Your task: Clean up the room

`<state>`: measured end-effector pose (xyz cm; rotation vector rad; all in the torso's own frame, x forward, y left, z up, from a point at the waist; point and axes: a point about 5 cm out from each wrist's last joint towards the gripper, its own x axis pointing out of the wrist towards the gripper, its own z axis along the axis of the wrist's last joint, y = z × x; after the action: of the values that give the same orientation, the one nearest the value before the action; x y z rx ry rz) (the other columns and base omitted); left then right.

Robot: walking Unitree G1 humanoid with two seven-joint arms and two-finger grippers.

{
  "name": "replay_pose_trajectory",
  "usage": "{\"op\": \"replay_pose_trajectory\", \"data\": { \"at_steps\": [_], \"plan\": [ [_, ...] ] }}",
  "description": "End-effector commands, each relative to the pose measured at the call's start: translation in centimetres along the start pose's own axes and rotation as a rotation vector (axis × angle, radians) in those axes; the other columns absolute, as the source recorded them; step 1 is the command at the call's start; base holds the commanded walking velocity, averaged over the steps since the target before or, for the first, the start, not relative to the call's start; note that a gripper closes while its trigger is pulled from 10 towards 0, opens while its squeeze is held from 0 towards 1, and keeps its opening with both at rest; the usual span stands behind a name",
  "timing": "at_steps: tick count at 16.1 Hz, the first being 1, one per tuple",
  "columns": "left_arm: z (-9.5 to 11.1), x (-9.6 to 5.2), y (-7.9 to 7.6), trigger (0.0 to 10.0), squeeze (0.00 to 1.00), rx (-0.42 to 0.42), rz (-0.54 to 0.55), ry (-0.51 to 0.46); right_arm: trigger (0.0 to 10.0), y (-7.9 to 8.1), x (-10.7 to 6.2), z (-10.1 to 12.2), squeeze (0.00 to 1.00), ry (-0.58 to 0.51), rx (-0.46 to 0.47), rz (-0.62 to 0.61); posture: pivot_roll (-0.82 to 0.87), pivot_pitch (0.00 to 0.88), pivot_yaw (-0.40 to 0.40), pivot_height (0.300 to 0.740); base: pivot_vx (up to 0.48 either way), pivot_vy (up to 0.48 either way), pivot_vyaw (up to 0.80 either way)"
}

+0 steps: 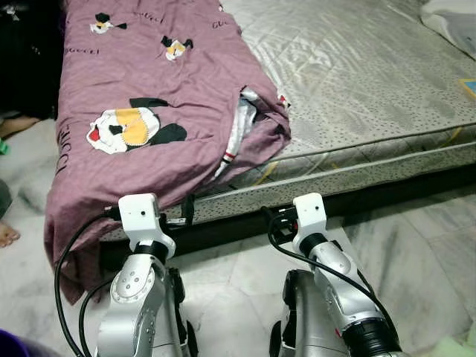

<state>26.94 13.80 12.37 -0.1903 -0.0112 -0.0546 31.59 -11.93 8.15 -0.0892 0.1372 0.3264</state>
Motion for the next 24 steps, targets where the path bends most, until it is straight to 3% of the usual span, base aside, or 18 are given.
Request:
{"op": "replay_pose_trajectory", "data": {
  "at_steps": [1,13,17,24],
  "plan": [
    [-0.08,-0.18,0.14,10.0,0.0,0.0,-0.004,0.003,10.0,0.1,-0.08,0.12,0.0,-0.012,0.001,0.009,0.01,0.223,-0.018,0.551,0.274,0.0,0.74],
    [-0.15,0.02,0.02,10.0,0.0,-0.003,-0.011,0.008,10.0,-0.21,0.08,-0.05,0.0,0.003,0.028,-0.01,0.01,0.222,-0.019,0.551,0.277,0.0,0.04],
    [-0.26,0.07,0.03,10.0,0.0,-0.007,-0.009,0.015,10.0,-0.16,0.13,-0.05,0.0,0.004,0.023,-0.006,0.01,0.221,-0.019,0.551,0.0,0.0,0.0],
    [-0.13,-0.04,-0.43,10.0,0.0,-0.031,-0.048,0.002,10.0,0.09,0.13,0.12,0.0,-0.011,0.01,0.017,0.01,0.218,-0.018,0.551,0.414,0.0,0.59]
  ]
}}
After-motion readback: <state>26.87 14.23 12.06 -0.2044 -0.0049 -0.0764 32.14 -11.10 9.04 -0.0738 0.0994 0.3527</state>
